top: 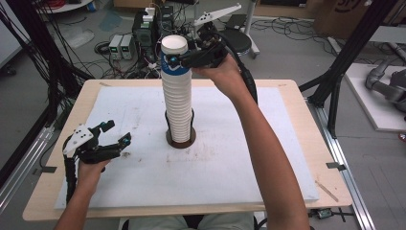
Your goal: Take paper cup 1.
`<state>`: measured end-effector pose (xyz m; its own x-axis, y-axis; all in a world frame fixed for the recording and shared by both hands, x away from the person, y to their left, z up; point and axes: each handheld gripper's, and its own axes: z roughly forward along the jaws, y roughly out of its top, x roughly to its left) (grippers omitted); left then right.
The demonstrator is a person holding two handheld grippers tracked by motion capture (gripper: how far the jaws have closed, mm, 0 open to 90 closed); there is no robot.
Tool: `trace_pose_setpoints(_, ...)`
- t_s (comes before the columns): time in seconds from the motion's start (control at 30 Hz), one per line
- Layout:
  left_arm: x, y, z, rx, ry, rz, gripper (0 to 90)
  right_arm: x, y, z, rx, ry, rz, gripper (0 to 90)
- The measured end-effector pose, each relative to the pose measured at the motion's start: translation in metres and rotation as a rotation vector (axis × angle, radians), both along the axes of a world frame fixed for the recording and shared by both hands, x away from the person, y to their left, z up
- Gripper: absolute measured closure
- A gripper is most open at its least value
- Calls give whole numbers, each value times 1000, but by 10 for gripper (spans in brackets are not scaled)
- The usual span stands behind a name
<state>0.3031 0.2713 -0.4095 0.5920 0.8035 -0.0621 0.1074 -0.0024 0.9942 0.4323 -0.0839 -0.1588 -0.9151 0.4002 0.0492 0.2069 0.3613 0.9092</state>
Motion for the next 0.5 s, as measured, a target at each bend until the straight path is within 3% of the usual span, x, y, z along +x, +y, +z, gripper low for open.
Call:
trace_pose_setpoints(0.23, 0, 0, 0, -1, 1, -1, 168, -1, 3, 6, -28, -16, -2, 276)
trace_pose_setpoints(0.5, 0, 0, 0, 0, 2, -2, 168, -2, 0, 13, 2, -22, -5, 284)
